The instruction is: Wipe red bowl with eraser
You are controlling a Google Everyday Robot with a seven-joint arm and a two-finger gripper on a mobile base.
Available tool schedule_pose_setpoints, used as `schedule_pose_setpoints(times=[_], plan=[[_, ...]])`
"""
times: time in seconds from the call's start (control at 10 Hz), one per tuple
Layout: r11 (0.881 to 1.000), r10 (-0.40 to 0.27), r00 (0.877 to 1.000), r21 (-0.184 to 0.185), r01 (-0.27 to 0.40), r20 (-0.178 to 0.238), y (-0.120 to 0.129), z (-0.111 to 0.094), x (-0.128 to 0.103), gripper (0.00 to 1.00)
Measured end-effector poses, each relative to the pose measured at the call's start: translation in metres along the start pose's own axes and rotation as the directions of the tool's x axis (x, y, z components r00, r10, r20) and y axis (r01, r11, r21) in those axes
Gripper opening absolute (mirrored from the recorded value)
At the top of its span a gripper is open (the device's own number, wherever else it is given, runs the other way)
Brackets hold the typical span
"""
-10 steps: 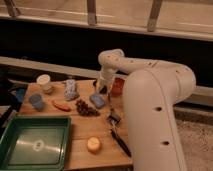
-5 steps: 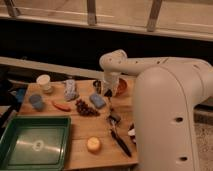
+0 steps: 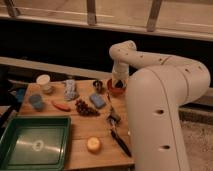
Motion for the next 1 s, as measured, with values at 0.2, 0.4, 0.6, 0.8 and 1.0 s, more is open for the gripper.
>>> schedule_pose_setpoints(times=[0.2, 0.4, 0.6, 0.8, 1.0], plan=[[1.000, -0.005, 1.000, -0.026, 0.005, -0.008, -0.004, 0.007, -0.010, 0.00], [0.998, -0.032, 0.999, -0.061, 0.031, -0.017, 0.007, 0.011, 0.000, 0.00], [0.995, -0.059, 0.998, -0.080, 0.057, -0.021, 0.022, 0.013, 0.022, 0.00], [0.996, -0.045, 0.999, -0.078, 0.043, -0.025, 0.017, 0.011, 0.049, 0.00], [0.997, -0.005, 1.000, -0.073, 0.004, -0.010, -0.002, 0.002, 0.058, 0.00]])
